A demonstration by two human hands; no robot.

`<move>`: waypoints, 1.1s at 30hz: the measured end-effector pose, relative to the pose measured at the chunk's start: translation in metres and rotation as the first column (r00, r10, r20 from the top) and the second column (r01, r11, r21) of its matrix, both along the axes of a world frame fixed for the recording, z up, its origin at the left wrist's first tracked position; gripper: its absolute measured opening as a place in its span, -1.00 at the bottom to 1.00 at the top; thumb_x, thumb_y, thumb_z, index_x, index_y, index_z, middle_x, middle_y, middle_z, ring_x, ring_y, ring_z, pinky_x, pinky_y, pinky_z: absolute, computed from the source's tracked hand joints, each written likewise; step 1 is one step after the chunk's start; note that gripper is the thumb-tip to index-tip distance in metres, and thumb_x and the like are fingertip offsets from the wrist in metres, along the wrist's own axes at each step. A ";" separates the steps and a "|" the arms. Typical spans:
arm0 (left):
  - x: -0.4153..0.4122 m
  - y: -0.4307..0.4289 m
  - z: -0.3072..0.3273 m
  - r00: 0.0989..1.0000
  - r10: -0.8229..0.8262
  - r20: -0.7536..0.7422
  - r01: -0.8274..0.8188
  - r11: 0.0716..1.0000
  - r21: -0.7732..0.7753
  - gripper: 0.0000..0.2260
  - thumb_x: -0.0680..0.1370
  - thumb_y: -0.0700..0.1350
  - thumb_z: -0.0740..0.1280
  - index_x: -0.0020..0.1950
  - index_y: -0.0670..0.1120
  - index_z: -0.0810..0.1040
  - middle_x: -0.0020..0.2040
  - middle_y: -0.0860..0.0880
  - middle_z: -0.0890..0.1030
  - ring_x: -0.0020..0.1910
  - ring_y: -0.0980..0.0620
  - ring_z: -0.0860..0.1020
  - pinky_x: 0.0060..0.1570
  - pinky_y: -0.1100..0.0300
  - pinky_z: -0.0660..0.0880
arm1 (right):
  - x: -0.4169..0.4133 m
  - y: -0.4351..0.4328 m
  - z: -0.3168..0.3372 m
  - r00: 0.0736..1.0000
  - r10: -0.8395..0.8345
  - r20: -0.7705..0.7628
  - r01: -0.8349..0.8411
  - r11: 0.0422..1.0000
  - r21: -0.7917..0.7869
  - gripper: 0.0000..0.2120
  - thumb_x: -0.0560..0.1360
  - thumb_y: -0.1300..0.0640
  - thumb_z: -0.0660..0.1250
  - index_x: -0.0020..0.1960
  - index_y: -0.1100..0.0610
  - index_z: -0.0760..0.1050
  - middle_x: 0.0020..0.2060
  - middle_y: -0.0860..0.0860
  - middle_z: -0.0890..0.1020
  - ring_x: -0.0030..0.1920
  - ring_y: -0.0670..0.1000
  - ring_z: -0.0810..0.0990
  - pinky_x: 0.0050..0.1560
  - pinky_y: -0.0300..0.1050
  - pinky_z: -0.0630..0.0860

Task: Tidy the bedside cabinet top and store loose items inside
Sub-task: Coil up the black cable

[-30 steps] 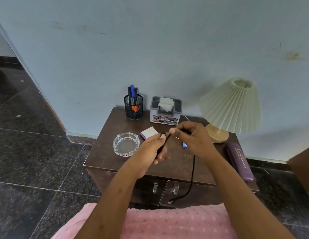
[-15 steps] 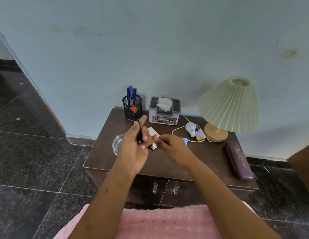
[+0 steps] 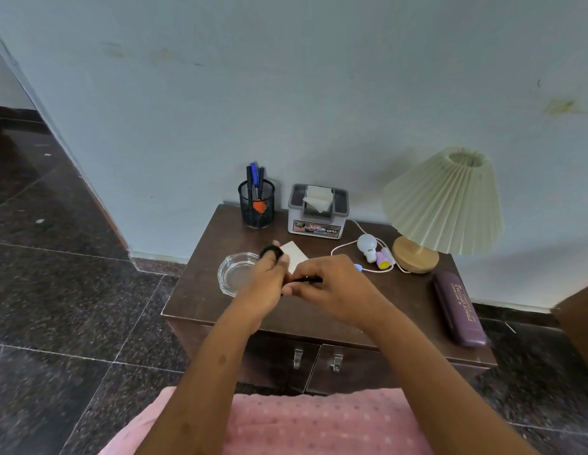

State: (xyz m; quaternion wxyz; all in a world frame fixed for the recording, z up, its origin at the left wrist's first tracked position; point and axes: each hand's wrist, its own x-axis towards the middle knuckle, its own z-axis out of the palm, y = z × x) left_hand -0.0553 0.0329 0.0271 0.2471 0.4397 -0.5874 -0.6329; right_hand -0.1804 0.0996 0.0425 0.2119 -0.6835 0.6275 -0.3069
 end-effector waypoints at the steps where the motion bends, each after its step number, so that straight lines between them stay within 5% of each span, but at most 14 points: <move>1: -0.001 0.003 0.002 0.996 -0.091 -0.021 0.092 0.993 0.068 -0.79 0.65 -0.05 0.08 0.04 -0.07 0.48 -0.30 -0.01 0.60 -0.33 0.07 0.58 -0.19 0.31 0.53 | -0.004 0.001 0.002 0.999 -0.021 0.026 0.022 0.999 -0.023 -0.96 0.42 0.01 0.43 -0.16 -0.03 0.63 -0.38 -0.26 0.55 -0.29 -0.23 0.52 -0.26 -0.38 0.35; 5: -0.006 0.010 0.008 0.949 -0.246 -0.199 0.293 0.921 0.258 -0.68 0.65 -0.08 0.01 0.11 -0.22 0.48 -0.61 0.01 0.29 -0.67 0.09 0.28 -0.17 0.25 0.57 | -0.019 0.005 0.007 0.982 -0.141 0.126 0.160 0.974 -0.162 -0.91 0.41 0.05 0.44 -0.18 0.07 0.64 -0.29 -0.04 0.61 -0.24 -0.09 0.53 -0.21 -0.20 0.45; 8: -0.005 0.013 0.014 0.897 -0.262 -0.355 0.394 0.839 0.375 -0.69 0.65 -0.09 0.00 0.19 -0.17 0.47 -0.64 0.05 0.21 -0.71 0.15 0.13 -0.15 0.19 0.61 | -0.024 0.003 0.008 0.966 -0.188 0.177 0.225 0.948 -0.224 -0.93 0.42 0.09 0.43 -0.18 0.09 0.63 -0.26 -0.09 0.56 -0.20 -0.11 0.50 -0.21 -0.37 0.39; 12: -0.002 0.013 0.015 0.844 -0.245 -0.478 0.465 0.778 0.422 -0.60 0.64 0.02 0.00 0.28 -0.21 0.42 -0.65 0.08 0.21 -0.73 0.18 0.13 -0.17 0.20 0.59 | -0.022 -0.001 0.004 0.935 -0.166 0.314 0.234 0.953 -0.192 -0.93 0.47 0.21 0.38 -0.12 0.20 0.63 -0.21 -0.08 0.56 -0.13 -0.11 0.55 -0.11 -0.25 0.50; 14: -0.001 0.013 0.017 0.833 -0.229 -0.503 0.468 0.777 0.422 -0.60 0.63 0.04 0.00 0.24 -0.20 0.43 -0.66 0.08 0.21 -0.74 0.19 0.13 -0.20 0.22 0.59 | -0.017 -0.003 0.004 0.876 -0.116 0.467 0.208 0.967 -0.150 -0.90 0.49 0.28 0.33 -0.07 0.27 0.61 -0.18 0.01 0.58 -0.12 -0.04 0.61 -0.11 -0.18 0.58; 17: 0.002 0.012 0.018 0.833 -0.214 -0.510 0.457 0.786 0.416 -0.62 0.62 0.03 0.02 0.10 -0.16 0.53 -0.67 0.08 0.21 -0.74 0.19 0.13 -0.22 0.19 0.60 | -0.012 -0.003 0.005 0.709 -0.035 0.704 0.102 0.993 -0.053 -0.86 0.55 0.33 0.22 -0.04 0.32 0.55 -0.27 -0.07 0.64 -0.22 -0.16 0.64 -0.19 -0.34 0.55; 21: 0.004 0.010 0.018 0.820 -0.216 -0.529 0.464 0.792 0.396 -0.56 0.59 0.07 0.05 -0.26 -0.13 0.57 -0.68 0.07 0.21 -0.75 0.19 0.14 -0.26 0.19 0.59 | -0.018 -0.001 0.005 0.718 -0.113 0.687 0.116 0.992 0.041 -0.81 0.56 0.19 0.22 -0.13 0.13 0.59 -0.27 -0.05 0.62 -0.18 0.02 0.52 -0.12 -0.04 0.42; 25: 0.004 0.006 0.018 0.766 -0.167 -0.621 0.493 0.772 0.400 -0.59 0.55 0.10 0.08 -0.37 -0.09 0.47 -0.68 0.07 0.24 -0.76 0.19 0.16 -0.31 0.21 0.57 | -0.020 -0.003 0.002 0.745 -0.141 0.652 0.087 0.990 0.114 -0.77 0.59 0.12 0.18 -0.13 0.11 0.58 -0.27 -0.01 0.57 -0.23 -0.12 0.50 -0.14 -0.25 0.45; 29: 0.001 0.005 0.013 0.777 -0.082 -0.625 0.407 0.822 0.398 -0.57 0.57 0.11 0.08 -0.41 -0.07 0.43 -0.69 0.07 0.23 -0.76 0.18 0.15 -0.36 0.24 0.54 | -0.019 -0.002 -0.003 0.671 -0.214 0.710 0.010 0.960 0.280 -0.62 0.54 -0.14 0.15 0.08 0.10 0.59 -0.10 0.04 0.64 -0.06 -0.01 0.60 0.04 -0.09 0.53; 33: 0.000 0.003 0.011 0.836 -0.019 -0.548 0.283 0.872 0.400 -0.52 0.59 0.13 0.05 -0.45 -0.04 0.42 -0.66 0.09 0.21 -0.73 0.18 0.13 -0.45 0.30 0.46 | -0.013 -0.003 -0.004 0.654 -0.150 0.741 -0.056 0.968 0.245 -0.82 0.54 0.20 0.28 0.11 0.18 0.56 -0.10 0.10 0.59 -0.09 -0.01 0.57 -0.06 -0.19 0.58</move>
